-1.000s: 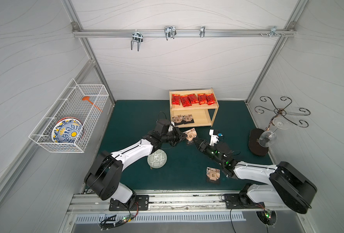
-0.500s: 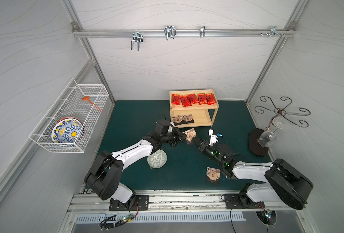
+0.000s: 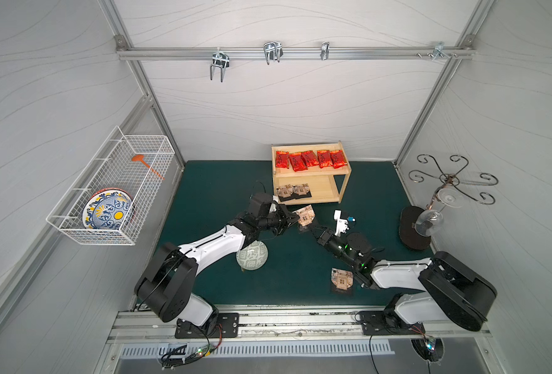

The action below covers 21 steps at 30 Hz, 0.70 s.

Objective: Place the tea bags on the shelf by color
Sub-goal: Pick up the tea bag from the center of the board.

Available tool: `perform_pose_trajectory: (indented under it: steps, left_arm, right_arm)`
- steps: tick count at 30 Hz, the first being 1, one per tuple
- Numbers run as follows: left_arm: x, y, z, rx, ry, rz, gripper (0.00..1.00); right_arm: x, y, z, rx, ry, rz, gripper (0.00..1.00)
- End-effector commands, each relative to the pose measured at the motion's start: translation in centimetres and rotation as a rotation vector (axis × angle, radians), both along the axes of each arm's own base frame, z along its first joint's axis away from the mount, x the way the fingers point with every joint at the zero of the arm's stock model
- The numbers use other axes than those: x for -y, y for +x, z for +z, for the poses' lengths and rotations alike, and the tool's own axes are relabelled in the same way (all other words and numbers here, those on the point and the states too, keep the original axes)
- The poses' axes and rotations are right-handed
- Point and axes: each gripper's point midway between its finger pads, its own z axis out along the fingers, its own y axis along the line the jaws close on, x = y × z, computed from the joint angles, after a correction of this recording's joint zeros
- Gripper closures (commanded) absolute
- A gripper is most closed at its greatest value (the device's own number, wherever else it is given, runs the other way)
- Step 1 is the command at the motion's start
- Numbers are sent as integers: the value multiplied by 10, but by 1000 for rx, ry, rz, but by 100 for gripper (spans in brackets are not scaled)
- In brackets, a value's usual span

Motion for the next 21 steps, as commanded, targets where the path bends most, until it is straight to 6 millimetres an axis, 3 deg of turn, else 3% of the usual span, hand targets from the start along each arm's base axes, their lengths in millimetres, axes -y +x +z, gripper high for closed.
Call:
perform_pose_trajectory:
  steps: [1,8,12,14,16,21]
  left_arm:
    - [5,2,20,62,-38,-6,100]
    - [3,0,20,65,-23,-10,100]
    - [-14,-3,20,91,64,-16,62]
    - [-27,-4,18,107,117,-16,49]
    - [-39,-2,15,118,160,-20,44]
    - [-58,-1,7,118,248,-66,44]
  right_arm:
    - [-2,-1,7,26,25,3,97]
    - [8,2,10,37,11,-17,100]
    - [27,17,5,28,-22,-51,100]
    - [37,31,4,26,-34,-70,100]
    - [45,45,1,24,-52,-89,100]
    - [57,93,-9,14,-74,-133,100]
